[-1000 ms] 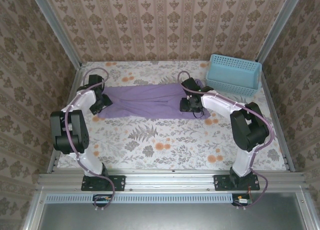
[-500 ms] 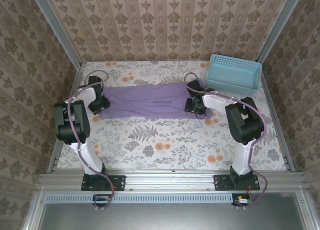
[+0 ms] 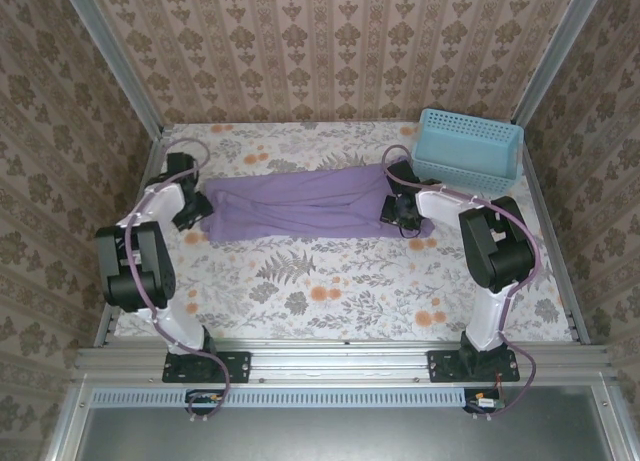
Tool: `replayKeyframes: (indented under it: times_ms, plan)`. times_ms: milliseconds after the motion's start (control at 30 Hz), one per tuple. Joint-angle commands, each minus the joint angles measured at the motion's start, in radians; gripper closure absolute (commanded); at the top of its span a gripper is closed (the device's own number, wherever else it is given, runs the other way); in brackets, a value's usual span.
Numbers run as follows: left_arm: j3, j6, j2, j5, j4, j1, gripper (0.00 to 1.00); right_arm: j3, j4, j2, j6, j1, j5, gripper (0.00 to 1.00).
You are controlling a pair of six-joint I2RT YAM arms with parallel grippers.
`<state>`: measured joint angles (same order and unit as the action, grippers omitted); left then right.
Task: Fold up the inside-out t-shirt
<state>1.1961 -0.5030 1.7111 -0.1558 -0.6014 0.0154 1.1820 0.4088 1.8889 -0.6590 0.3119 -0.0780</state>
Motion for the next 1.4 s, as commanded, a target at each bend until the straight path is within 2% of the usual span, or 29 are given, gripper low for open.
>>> replayKeyframes:
  times_ms: [0,200,400,533,700,1000,1067,1133,1167,1233,1367]
  plan:
    - [0.138,0.073,0.069,-0.044,-0.04,-0.096,0.4,-0.03,0.064,-0.016,0.003,-0.006,-0.046,0.56]
    - [0.35,0.052,0.292,-0.15,-0.151,-0.126,0.35,-0.027,0.071,-0.014,0.004,-0.01,-0.054,0.56]
    - [0.474,0.057,0.424,-0.162,-0.225,-0.128,0.38,-0.04,0.079,-0.023,0.003,-0.035,-0.066,0.57]
    - [0.45,0.044,0.421,-0.136,-0.212,-0.11,0.57,-0.047,0.079,-0.022,0.005,-0.049,-0.066,0.58]
    - [0.358,0.036,0.334,-0.07,-0.145,-0.061,0.74,-0.036,0.091,-0.014,0.006,-0.05,-0.064,0.61]
    - [0.211,0.057,0.192,0.122,0.005,0.044,0.9,-0.028,0.097,-0.01,-0.004,-0.05,-0.071,0.63]
    - [0.205,0.065,0.175,0.138,0.015,0.039,0.89,-0.028,0.097,-0.01,-0.004,-0.051,-0.071,0.63]
    - [0.2,0.064,0.161,0.154,0.014,0.018,0.73,-0.029,0.097,-0.009,-0.002,-0.051,-0.071,0.63]
    - [0.201,0.063,0.157,0.158,0.013,0.007,0.68,-0.03,0.097,-0.009,-0.001,-0.05,-0.07,0.63]
    - [0.21,0.062,0.159,0.165,0.006,-0.021,0.61,-0.03,0.097,-0.009,0.001,-0.05,-0.069,0.63]
    - [0.279,0.048,0.218,0.121,-0.069,-0.068,0.52,-0.031,0.095,-0.011,0.001,-0.051,-0.069,0.63]
